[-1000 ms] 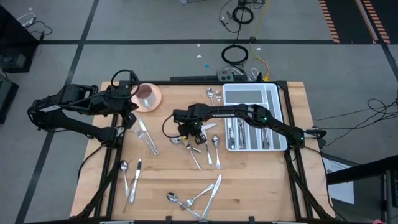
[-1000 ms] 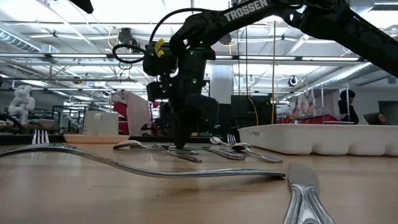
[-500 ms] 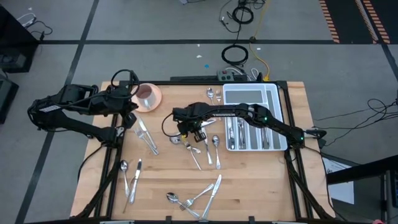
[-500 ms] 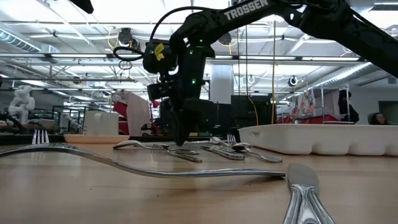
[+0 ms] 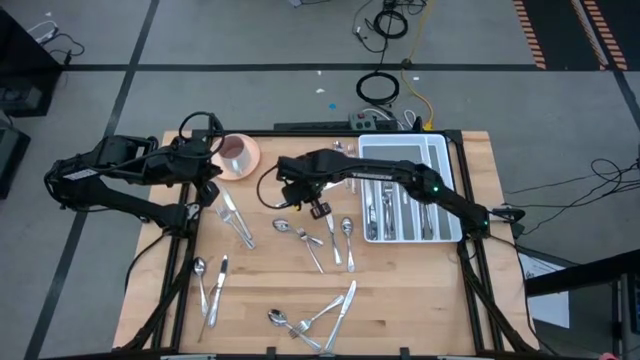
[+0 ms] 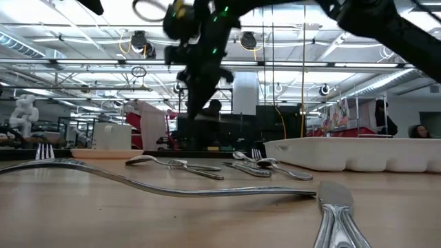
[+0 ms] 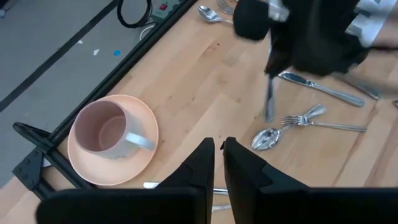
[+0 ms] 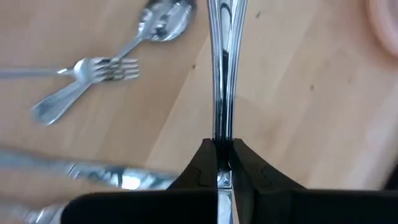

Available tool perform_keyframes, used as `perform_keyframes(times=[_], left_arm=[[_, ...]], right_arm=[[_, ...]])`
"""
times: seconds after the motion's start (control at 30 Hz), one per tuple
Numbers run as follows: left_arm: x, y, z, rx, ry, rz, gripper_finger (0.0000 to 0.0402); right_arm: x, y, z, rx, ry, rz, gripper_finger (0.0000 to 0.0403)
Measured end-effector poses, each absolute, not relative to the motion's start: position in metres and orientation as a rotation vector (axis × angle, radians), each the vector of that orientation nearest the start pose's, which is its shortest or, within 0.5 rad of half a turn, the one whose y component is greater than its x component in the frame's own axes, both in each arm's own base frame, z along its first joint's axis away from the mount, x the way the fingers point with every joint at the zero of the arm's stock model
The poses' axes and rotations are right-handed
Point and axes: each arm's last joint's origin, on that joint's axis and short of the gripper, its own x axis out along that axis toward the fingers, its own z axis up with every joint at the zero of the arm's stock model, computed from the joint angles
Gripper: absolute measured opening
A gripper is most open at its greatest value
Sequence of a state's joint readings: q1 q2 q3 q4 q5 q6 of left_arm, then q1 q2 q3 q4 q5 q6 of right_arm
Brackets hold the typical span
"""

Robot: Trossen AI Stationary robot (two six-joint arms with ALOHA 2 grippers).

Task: Sort silverware
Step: Put the silver table knife into the silverware rack

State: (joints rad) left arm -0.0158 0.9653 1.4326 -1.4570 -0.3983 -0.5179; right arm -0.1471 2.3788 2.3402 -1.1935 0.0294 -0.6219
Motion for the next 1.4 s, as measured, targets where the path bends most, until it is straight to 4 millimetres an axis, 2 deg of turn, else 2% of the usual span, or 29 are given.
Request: perform_keyframes(times=[0.1,0.37,0.6,0.7,0.87,1.0,1.13,1.23,1.4], left_arm=[[0.113,0.009,0.406,-0.265,0.853,0.589,0.0041],[0.113,0.010,0.406,-0.263,0.851,0.592,0.0041],[0.114,0.010,0.406,-0.263,0.851,0.592,0.0041],[0.114,0.010,0.406,-0.263,0.849,0.593,0.0041],[0.114,0.010,0.406,-0.250,0.835,0.617,0.0041],[0.114,0.011,0.407,-0.237,0.823,0.640,0.0041],[0.114,0.012,0.407,-0.215,0.803,0.679,0.0041],[0.115,0.013,0.408,-0.214,0.784,0.688,0.0041],[0.117,0.013,0.410,-0.244,0.753,0.695,0.0041]], right_arm=[[0.467,-0.071,0.268,-0.492,1.270,0.272,0.0000],[0.423,-0.068,0.306,-0.658,1.452,0.391,0.0000],[0.393,-0.060,0.342,-0.750,1.400,0.394,0.0000],[0.377,-0.055,0.351,-0.772,1.393,0.413,0.0000],[0.345,-0.045,0.345,-0.766,1.437,0.509,0.0000],[0.312,-0.039,0.323,-0.771,1.528,0.624,0.0000],[0.284,-0.034,0.300,-0.892,1.562,0.716,0.0000],[0.276,-0.031,0.280,-0.940,1.523,0.759,0.0000],[0.277,-0.028,0.252,-1.029,1.468,0.820,0.0000]])
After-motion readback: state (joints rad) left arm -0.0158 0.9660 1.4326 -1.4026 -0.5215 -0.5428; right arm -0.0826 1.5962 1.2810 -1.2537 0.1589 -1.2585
